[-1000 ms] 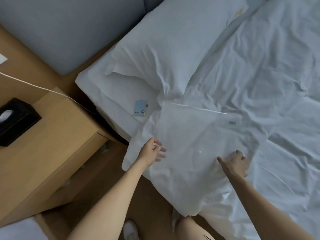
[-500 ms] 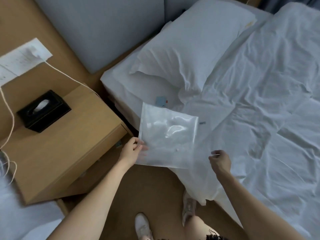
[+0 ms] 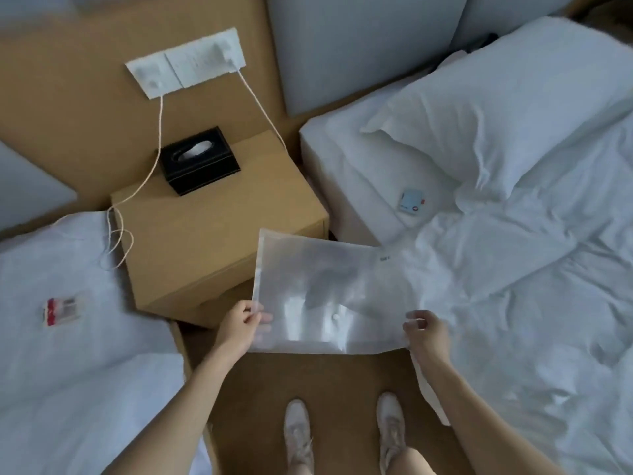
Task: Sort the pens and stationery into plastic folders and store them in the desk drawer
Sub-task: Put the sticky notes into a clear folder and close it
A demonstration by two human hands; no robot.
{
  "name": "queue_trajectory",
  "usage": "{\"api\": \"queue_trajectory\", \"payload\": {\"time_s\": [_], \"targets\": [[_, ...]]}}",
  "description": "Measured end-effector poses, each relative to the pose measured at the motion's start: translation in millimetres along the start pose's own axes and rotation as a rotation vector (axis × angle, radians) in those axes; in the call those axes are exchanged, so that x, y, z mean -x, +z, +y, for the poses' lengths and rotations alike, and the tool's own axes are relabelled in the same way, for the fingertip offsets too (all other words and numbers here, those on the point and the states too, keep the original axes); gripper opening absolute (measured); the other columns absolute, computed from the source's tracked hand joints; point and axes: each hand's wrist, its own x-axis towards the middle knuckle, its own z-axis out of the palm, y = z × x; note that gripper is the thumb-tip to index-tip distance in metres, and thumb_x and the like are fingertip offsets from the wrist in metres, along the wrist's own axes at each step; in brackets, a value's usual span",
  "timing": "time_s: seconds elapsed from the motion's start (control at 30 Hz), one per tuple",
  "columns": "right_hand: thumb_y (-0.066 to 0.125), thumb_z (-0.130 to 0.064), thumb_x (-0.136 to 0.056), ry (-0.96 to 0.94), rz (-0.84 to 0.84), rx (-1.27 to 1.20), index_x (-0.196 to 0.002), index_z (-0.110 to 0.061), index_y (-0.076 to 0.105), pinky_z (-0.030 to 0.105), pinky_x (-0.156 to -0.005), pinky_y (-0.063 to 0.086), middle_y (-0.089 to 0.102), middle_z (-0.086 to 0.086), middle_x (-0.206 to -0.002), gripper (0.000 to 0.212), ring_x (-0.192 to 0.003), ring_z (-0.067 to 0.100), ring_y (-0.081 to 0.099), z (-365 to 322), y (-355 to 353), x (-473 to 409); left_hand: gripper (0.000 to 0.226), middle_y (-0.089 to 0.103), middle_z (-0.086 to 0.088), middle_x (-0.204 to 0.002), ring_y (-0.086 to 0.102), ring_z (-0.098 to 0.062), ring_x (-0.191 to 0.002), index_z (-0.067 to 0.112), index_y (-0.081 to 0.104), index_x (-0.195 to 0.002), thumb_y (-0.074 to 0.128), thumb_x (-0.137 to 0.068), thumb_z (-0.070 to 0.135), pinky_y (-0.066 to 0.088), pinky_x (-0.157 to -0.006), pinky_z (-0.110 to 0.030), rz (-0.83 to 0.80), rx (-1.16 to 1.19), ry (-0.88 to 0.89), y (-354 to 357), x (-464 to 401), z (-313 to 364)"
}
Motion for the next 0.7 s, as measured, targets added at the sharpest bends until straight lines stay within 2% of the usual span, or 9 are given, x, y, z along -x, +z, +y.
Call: {"api": "queue_trajectory", "payload": {"time_s": [0.13,0.17,0.27,0.33,0.4,0.5,0.53,0.6,0.7], "targets": [[0.059,-0.012,-0.088,-0.074,-0.122,0.146,-0.104,-0.011,0.065,0.045,-0.073,0.056,0.064,0.001,-0.081,0.016,-0.076,0.027,0.063,18,38,-6,0.013,0.068,0.013,-0.094,0.067,-0.007,-0.087,0.025,0.052,-0.1,0.043,-0.1,0.016,0.054,-0.082,-0.04,0.099,0.02,-0.096,-5,12,-64],[0.06,-0.011,-0.088,-0.079,-0.155,0.17,-0.104,-0.012,0.065,0.044,-0.072,0.056,0.063,-0.002,-0.08,0.017,-0.075,0.026,0.063,23,47,-12,0.012,0.068,0.011,-0.095,0.067,-0.008,-0.088,0.023,0.052,-0.102,0.043,-0.1,0.015,0.054,-0.082,-0.039,0.131,0.032,-0.118,-1,14,-81],[0.06,-0.008,-0.088,-0.11,-0.225,0.217,-0.107,-0.016,0.063,0.04,-0.071,0.057,0.064,-0.002,-0.084,0.022,-0.076,0.023,0.063,36,78,-38,0.011,0.068,0.003,-0.1,0.064,-0.013,-0.092,0.017,0.053,-0.107,0.048,-0.098,0.016,0.049,-0.072,-0.023,0.206,0.043,-0.171,20,13,-137],[0.061,-0.007,-0.088,-0.142,-0.253,0.224,-0.107,-0.018,0.062,0.039,-0.071,0.056,0.063,-0.003,-0.085,0.022,-0.075,0.02,0.062,48,101,-59,0.009,0.068,0.002,-0.1,0.063,-0.015,-0.096,0.019,0.055,-0.104,0.052,-0.096,0.019,0.049,-0.078,-0.026,0.22,0.064,-0.216,40,4,-174],[0.062,-0.009,-0.088,-0.173,-0.272,0.209,-0.108,-0.018,0.062,0.041,-0.073,0.057,0.064,-0.001,-0.087,0.022,-0.078,0.02,0.062,68,129,-81,0.005,0.07,0.009,-0.092,0.064,-0.015,-0.095,0.025,0.058,-0.096,0.055,-0.094,0.021,0.051,-0.088,-0.038,0.21,0.102,-0.279,62,-13,-212],[0.062,-0.01,-0.089,-0.177,-0.263,0.188,-0.109,-0.018,0.063,0.047,-0.083,0.055,0.065,0.003,-0.094,0.022,-0.088,0.023,0.062,108,178,-114,0.019,0.071,0.019,-0.071,0.067,-0.009,-0.08,0.03,0.062,-0.083,0.061,-0.09,0.013,0.053,-0.08,-0.038,0.193,0.148,-0.307,92,-52,-273],[0.061,-0.009,-0.089,-0.188,-0.264,0.191,-0.107,-0.018,0.063,0.048,-0.085,0.054,0.065,0.003,-0.093,0.019,-0.089,0.023,0.061,121,194,-125,0.021,0.071,0.018,-0.071,0.067,-0.007,-0.077,0.029,0.065,-0.08,0.063,-0.089,0.01,0.052,-0.077,-0.036,0.185,0.154,-0.304,101,-67,-292],[0.061,-0.008,-0.089,-0.214,-0.275,0.186,-0.099,-0.017,0.063,0.045,-0.088,0.052,0.062,0.0,-0.087,0.013,-0.087,0.02,0.059,148,227,-150,0.018,0.074,0.009,-0.08,0.067,-0.009,-0.084,0.029,0.066,-0.082,0.064,-0.088,0.012,0.052,-0.078,-0.035,0.166,0.134,-0.287,119,-102,-325],[0.063,-0.008,-0.087,-0.239,-0.298,0.161,-0.102,-0.013,0.064,0.043,-0.083,0.052,0.061,0.002,-0.091,0.015,-0.088,0.021,0.058,188,274,-196,0.007,0.069,0.006,-0.094,0.063,-0.013,-0.093,0.025,0.061,-0.09,0.06,-0.091,0.019,0.05,-0.08,-0.03,0.144,0.096,-0.291,136,-162,-372]]}}
